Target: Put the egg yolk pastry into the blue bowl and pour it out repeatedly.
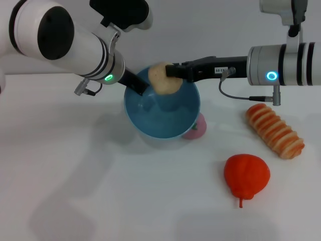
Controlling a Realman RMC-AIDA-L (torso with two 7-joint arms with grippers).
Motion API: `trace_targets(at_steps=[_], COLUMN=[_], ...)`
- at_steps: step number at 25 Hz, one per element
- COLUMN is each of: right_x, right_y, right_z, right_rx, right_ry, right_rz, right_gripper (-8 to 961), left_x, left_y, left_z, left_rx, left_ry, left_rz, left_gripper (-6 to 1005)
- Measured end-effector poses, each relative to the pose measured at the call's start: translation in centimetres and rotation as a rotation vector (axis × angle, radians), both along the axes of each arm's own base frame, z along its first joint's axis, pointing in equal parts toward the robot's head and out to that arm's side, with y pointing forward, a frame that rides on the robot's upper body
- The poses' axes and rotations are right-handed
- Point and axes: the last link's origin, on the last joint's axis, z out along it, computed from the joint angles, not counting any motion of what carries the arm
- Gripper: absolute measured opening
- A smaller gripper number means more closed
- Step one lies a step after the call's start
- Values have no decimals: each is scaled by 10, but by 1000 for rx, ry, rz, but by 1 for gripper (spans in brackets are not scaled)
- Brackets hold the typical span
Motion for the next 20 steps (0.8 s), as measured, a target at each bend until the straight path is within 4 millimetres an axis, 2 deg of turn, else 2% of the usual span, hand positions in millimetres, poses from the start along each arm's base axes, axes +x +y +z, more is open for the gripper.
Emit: trace_targets(at_steps=[10, 15, 20], right_x=[10, 23, 57], right_y=[7, 9, 7], right_z=[-1, 5, 29], right_rx=[57, 118, 288], right_ry=[-26, -50, -133], right_rz=[-48, -52, -30], right_gripper=[86, 224, 386], left_x=[-1, -2, -6], left_y=[0, 1, 3], left_z=[0, 0, 1], left_rx=[6, 13, 44], left_ry=[-7, -17, -36], left_rz=[-2, -1, -13], left_gripper=[-1, 0, 0])
